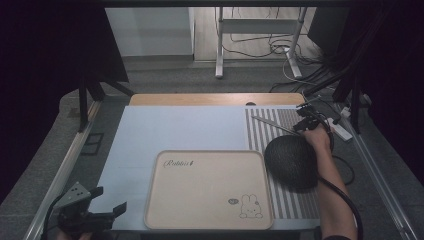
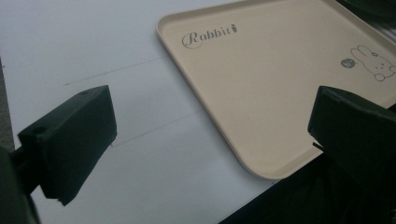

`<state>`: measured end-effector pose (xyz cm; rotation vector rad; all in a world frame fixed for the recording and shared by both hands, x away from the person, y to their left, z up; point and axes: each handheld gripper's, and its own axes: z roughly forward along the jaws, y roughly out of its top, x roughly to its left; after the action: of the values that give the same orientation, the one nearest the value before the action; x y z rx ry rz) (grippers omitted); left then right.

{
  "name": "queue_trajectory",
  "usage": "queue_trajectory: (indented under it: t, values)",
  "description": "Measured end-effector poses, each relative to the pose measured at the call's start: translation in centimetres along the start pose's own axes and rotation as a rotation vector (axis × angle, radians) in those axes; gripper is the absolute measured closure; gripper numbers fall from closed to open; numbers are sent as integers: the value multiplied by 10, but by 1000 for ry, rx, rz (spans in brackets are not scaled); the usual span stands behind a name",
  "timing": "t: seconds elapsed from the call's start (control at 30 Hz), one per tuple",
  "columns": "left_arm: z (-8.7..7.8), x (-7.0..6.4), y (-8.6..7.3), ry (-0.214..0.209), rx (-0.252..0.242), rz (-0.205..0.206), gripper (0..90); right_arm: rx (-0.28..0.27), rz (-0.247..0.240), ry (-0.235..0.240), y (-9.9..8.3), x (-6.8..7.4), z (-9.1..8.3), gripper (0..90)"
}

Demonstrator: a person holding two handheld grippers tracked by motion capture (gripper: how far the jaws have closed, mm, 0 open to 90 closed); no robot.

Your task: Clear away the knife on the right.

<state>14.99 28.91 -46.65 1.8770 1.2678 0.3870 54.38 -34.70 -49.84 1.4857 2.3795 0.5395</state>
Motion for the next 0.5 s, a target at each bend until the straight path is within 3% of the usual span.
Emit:
queue_trajectory:
  t: [0.17,0.3,0.4,0.47,0.5]
  values:
    - [1,-1,1,2,4,9,15,62,-11,75,-8,1,-8,900]
    - [2,-1,2,3,9,14,15,84,-9,91,-11,3,-10,900]
    - [2,-1,2,3,8,14,15,86,4,103,-10,1,-10,898]
    - [2,-1,1,3,8,13,15,47,30,108,-9,-1,-14,894]
    - [2,-1,1,3,9,13,15,23,33,105,-8,-2,-16,847]
